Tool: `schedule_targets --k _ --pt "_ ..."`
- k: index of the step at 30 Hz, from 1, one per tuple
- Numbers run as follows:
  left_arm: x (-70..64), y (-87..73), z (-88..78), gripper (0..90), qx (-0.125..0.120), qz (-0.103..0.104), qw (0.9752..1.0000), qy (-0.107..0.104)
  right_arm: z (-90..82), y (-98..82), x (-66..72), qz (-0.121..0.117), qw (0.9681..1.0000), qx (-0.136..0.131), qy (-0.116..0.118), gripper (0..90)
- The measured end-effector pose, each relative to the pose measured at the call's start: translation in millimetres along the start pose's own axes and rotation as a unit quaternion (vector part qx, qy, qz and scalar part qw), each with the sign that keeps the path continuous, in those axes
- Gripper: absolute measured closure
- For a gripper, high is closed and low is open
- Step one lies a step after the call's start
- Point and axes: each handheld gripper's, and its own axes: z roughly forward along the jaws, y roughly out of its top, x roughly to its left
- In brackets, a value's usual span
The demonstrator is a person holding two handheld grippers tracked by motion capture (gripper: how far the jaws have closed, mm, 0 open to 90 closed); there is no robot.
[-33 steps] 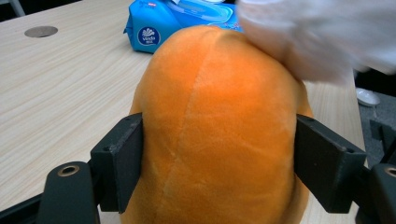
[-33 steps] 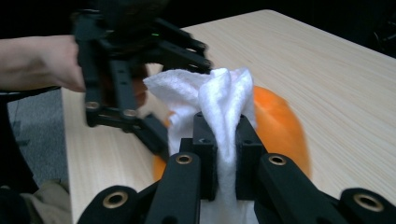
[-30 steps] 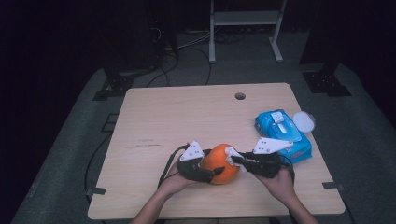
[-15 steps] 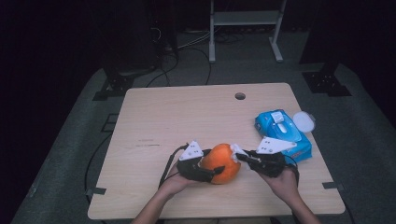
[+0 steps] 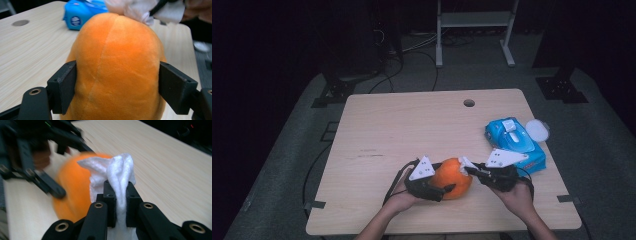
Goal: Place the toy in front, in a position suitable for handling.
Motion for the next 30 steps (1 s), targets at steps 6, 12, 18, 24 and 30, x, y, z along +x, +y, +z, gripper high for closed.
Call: schedule_targets --k 6,12,18,24,30 --pt "-5.2 -0.3 4.2 21.2 0.000 0.001 1.0000 0.002 0.3 3.6 11.9 0.000 0.9992 -0.015 0.038 81.9" --pt "-10.1 -0.8 4.3 20.9 0.006 0.020 0.9995 -0.022 1.3 7.8 9.8 -0.021 0.9994 -0.008 0.028 82.2" --pt "-12.8 -0.6 7.9 21.5 0.006 0.025 0.9996 -0.014 -4.8 1.2 4.6 -0.007 0.9999 0.001 0.011 82.0" --pt "-11.5 -1.2 3.8 16.6 0.015 0.042 0.9978 -0.049 3.8 12.2 21.4 -0.035 0.9988 -0.001 0.036 82.0" --pt "-1.1 1.9 -0.2 17.9 -0.002 0.015 0.9989 -0.044 -3.4 4.9 10.7 -0.022 0.9993 -0.002 0.032 82.1"
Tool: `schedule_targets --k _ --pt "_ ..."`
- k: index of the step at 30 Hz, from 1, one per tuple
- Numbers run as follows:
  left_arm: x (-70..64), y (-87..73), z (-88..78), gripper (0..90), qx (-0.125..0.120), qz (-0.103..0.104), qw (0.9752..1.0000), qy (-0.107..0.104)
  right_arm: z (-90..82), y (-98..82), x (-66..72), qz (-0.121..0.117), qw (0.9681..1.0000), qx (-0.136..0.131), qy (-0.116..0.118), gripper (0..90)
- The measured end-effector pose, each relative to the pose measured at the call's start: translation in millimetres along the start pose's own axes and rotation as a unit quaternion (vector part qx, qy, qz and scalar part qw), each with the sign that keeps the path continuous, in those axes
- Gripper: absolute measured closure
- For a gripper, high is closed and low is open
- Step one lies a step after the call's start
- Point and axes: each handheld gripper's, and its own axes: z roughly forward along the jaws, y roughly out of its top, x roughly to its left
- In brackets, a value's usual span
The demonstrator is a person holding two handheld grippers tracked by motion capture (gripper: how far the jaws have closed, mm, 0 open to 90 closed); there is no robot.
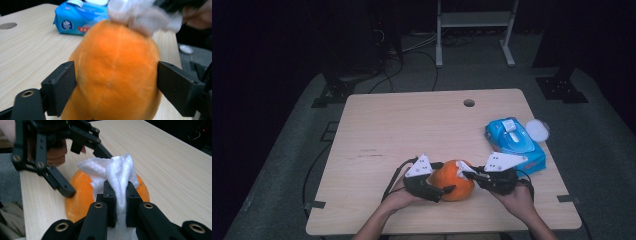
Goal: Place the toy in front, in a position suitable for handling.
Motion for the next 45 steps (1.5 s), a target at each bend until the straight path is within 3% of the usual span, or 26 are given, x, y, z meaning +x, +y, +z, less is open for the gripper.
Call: schedule_targets --k 3,7,8,12,14,17,19,22,25,27,28,30,33,36,38,40,45 --pt "-8.1 -2.1 7.5 21.6 0.006 0.016 0.9998 0.006 1.2 4.6 7.9 -0.010 0.9999 0.002 0.001 82.0" --pt "-17.7 -1.0 11.3 22.9 0.020 0.045 0.9988 0.004 9.8 11.4 21.3 -0.025 0.9991 0.005 0.033 81.9" --pt "-17.9 -0.9 10.5 23.1 0.021 0.045 0.9988 0.004 10.7 12.0 21.2 -0.031 0.9991 0.010 0.029 82.0" --pt "-15.9 -2.6 9.1 24.4 0.019 0.050 0.9985 0.000 3.5 5.7 2.0 -0.003 0.9999 0.006 0.010 82.0" --pt "-14.5 -1.7 8.6 24.4 0.021 0.046 0.9987 -0.003 -3.9 -0.8 -7.9 0.013 0.9999 0.004 -0.004 82.0" --pt "-8.8 -1.7 6.9 23.4 0.009 0.019 0.9998 0.002 -12.0 -4.3 -11.4 0.010 0.9996 0.011 -0.026 82.1" --pt "-8.2 -1.7 7.4 22.0 0.005 0.011 0.9999 0.006 -13.6 -7.9 -14.0 0.014 0.9996 0.011 -0.020 82.1" --pt "-14.7 -1.9 10.1 22.4 0.012 0.031 0.9994 0.007 -11.0 -4.9 -7.2 0.012 0.9998 0.012 -0.003 82.0" --pt "-26.9 -1.6 13.4 23.2 0.021 0.090 0.9957 -0.001 -5.7 3.3 3.4 0.000 0.9998 0.005 0.019 82.0" --pt "-32.4 -1.3 14.1 23.7 0.029 0.121 0.9922 -0.003 -2.3 6.7 5.2 -0.009 0.9998 0.010 0.014 82.0" --pt "-33.1 -1.2 13.8 23.8 0.029 0.124 0.9919 -0.002 -1.8 6.6 3.3 -0.011 0.9998 0.012 0.009 82.0" --pt "-30.7 -0.8 13.2 23.9 0.026 0.112 0.9933 -0.001 -3.8 2.8 -4.7 -0.007 0.9998 0.019 -0.005 82.0" --pt "-28.8 -1.7 13.0 23.7 0.024 0.109 0.9937 -0.008 -11.4 -6.4 -17.6 0.017 0.9996 0.021 -0.005 82.0" --pt "-32.5 -1.3 15.4 22.4 0.031 0.133 0.9904 -0.021 -13.1 -8.5 -19.1 0.040 0.9989 0.015 0.021 82.0" --pt "-33.6 -2.1 15.5 20.9 0.038 0.144 0.9886 -0.021 -5.5 -6.2 -12.8 0.033 0.9987 0.022 0.033 82.0" --pt "-30.5 -3.2 12.3 21.4 0.033 0.138 0.9897 -0.020 -2.2 -4.9 -12.6 0.031 0.9986 0.024 0.036 82.0" --pt "-17.4 -3.8 6.8 23.0 0.015 0.088 0.9959 -0.012 -8.3 -14.8 -30.2 0.059 0.9978 0.026 0.012 82.1"
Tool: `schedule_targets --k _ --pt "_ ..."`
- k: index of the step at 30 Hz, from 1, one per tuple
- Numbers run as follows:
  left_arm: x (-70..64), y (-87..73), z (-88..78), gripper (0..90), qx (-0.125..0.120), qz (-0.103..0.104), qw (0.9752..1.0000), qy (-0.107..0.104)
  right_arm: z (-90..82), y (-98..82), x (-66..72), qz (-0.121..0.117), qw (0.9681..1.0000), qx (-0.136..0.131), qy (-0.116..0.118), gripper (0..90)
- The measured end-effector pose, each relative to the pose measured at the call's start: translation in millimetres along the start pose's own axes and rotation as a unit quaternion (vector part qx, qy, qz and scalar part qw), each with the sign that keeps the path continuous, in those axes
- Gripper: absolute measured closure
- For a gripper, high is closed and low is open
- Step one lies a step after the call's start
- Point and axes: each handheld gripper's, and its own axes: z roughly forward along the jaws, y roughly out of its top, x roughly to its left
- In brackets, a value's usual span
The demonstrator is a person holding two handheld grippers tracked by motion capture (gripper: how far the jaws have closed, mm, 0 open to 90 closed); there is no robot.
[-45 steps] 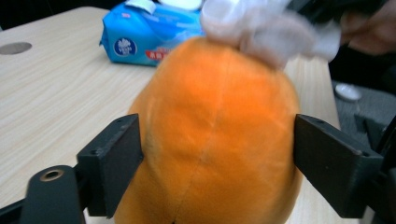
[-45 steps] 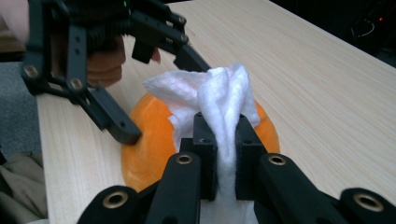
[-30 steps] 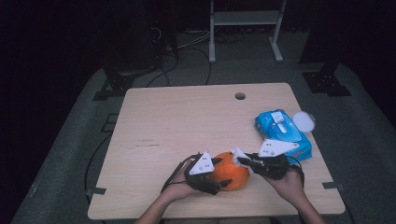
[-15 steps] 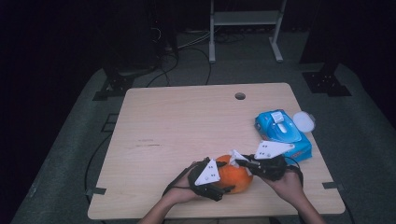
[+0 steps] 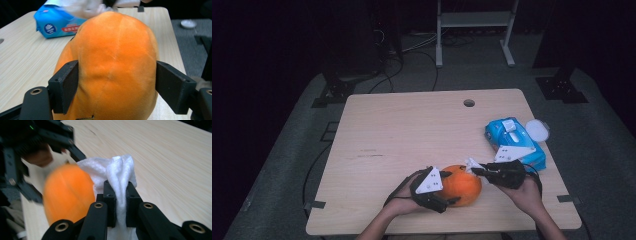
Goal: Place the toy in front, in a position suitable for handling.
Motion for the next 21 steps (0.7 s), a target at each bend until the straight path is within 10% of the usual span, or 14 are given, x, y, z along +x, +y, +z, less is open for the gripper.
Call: schedule_targets --k 5,10,21 --pt "13.3 -3.7 -2.1 23.0 -0.016 -0.067 0.9975 0.017 -5.8 1.0 3.7 0.005 0.9997 -0.019 0.015 82.1" --pt "12.8 -3.9 -3.8 22.5 -0.011 -0.065 0.9976 0.021 4.9 16.9 30.8 -0.050 0.9981 -0.020 0.030 82.1" --pt "27.3 -12.3 -9.2 21.3 -0.023 -0.117 0.9927 0.018 0.2 -5.8 4.7 0.009 0.9997 -0.018 0.011 81.9"
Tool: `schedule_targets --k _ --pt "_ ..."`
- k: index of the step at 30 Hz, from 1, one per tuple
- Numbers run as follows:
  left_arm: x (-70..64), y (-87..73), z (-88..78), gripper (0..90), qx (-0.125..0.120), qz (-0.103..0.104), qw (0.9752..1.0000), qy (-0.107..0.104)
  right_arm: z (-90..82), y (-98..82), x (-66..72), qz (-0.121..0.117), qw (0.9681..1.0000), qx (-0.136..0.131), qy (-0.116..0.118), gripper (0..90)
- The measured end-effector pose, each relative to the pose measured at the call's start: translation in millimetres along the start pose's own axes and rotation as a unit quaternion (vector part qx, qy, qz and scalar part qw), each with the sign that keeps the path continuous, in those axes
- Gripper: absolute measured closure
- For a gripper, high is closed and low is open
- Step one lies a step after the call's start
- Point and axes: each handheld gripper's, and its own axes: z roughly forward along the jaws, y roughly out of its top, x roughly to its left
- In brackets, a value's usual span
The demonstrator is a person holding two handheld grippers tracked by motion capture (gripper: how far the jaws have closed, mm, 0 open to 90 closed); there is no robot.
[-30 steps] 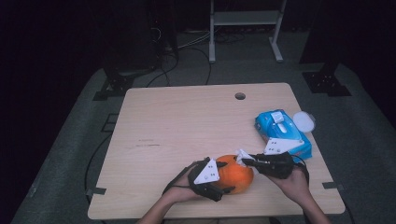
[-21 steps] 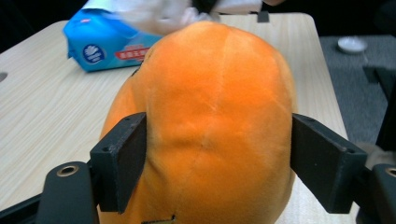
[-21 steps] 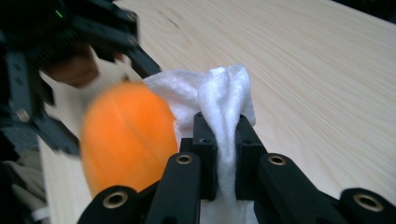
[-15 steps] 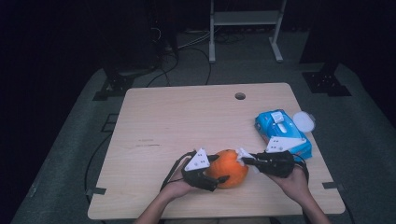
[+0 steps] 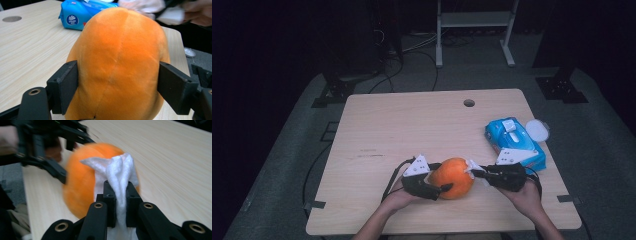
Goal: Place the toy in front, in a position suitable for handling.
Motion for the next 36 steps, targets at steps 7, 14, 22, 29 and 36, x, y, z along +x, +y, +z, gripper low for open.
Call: schedule_targets --k 7,14,22,29,36 --pt "0.8 -0.5 -2.0 21.2 0.002 -0.005 1.0000 0.005 9.2 14.2 22.8 -0.035 0.9987 -0.019 0.033 82.0" --pt "2.9 0.0 -1.1 21.4 -0.001 -0.016 0.9998 0.008 3.0 3.2 5.9 -0.020 0.9998 -0.003 -0.001 81.9" --pt "5.9 -1.3 -2.8 21.4 -0.002 -0.031 0.9995 0.010 11.9 15.0 30.8 -0.062 0.9977 -0.002 0.027 82.0" --pt "7.2 -3.4 -3.7 21.7 -0.002 -0.029 0.9996 -0.004 2.0 -4.0 -5.2 -0.010 0.9996 0.011 -0.025 82.0" --pt "10.7 -4.4 -2.7 19.8 -0.008 -0.058 0.9983 0.009 6.9 7.5 14.8 -0.023 0.9996 -0.010 0.015 82.0"
